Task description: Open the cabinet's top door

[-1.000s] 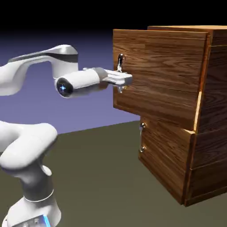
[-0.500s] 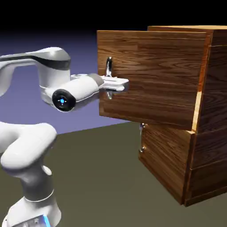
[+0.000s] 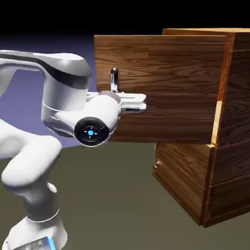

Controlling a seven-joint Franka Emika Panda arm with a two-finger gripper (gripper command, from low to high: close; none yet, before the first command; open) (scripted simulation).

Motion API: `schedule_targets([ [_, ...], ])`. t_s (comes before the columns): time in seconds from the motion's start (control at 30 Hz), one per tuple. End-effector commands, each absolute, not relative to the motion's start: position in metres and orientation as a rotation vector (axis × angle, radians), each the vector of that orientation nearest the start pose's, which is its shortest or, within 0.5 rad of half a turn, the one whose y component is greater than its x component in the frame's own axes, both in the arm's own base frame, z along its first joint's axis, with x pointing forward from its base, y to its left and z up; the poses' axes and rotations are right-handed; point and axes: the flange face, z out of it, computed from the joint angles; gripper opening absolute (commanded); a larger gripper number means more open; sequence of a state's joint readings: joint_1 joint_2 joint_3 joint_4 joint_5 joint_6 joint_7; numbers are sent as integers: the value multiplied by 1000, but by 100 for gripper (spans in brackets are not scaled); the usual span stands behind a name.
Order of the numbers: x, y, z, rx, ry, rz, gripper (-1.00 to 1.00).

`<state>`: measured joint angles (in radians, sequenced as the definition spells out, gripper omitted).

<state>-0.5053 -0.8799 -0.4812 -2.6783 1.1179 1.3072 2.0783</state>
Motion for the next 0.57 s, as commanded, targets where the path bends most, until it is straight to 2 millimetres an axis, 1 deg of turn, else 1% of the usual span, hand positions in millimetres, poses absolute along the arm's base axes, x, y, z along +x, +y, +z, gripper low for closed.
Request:
schedule_targets([
  [0.0, 205, -168, 539, -324, 1758, 1473, -100],
  [0.13, 207, -204, 539, -421, 1764, 1545, -100],
  [0.3, 214, -247, 539, -538, 1767, 1630, -100],
  [0.43, 223, -275, 539, -620, 1766, 1687, -100],
  [0.53, 229, -293, 539, -673, 1763, 1722, -100],
])
